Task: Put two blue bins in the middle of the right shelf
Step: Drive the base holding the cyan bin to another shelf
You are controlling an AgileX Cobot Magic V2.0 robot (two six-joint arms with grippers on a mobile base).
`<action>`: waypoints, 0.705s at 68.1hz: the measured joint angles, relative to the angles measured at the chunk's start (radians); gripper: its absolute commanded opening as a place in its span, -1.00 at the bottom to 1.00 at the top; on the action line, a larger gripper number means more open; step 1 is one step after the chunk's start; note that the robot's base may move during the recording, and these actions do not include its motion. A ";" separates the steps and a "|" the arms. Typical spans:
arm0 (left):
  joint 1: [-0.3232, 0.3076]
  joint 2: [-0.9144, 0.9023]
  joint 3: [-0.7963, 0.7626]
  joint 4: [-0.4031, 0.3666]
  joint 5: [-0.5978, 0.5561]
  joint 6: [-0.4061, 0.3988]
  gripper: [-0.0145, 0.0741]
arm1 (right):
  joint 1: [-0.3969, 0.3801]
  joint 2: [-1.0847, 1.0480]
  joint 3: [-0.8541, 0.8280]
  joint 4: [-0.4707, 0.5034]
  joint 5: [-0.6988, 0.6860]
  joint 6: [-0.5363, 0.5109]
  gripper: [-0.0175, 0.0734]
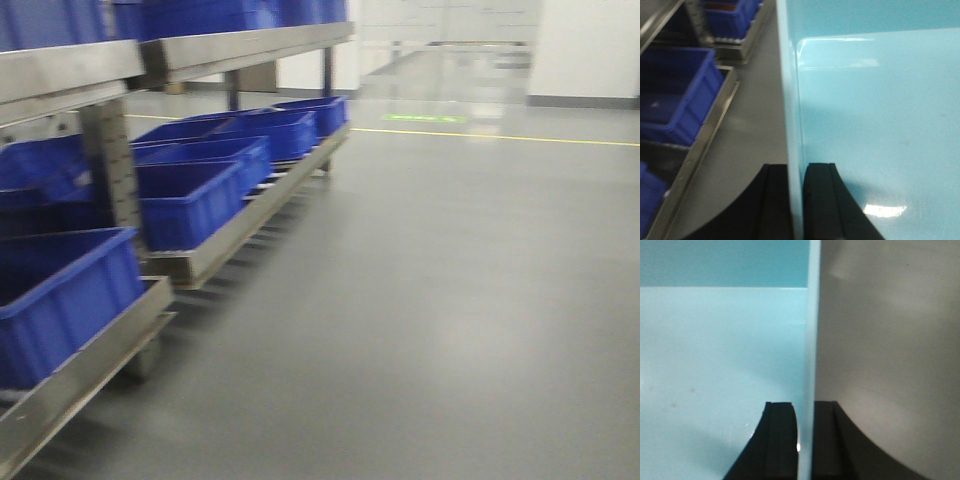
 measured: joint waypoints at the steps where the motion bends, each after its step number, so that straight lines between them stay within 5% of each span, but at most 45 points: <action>1: 0.000 0.000 0.000 0.000 0.000 0.000 -0.92 | 0.000 0.000 0.000 0.000 0.000 0.000 -0.98; 48: 0.000 0.000 0.000 -0.004 0.000 0.000 -0.92 | 0.000 0.000 0.000 -0.002 0.004 0.000 -0.98</action>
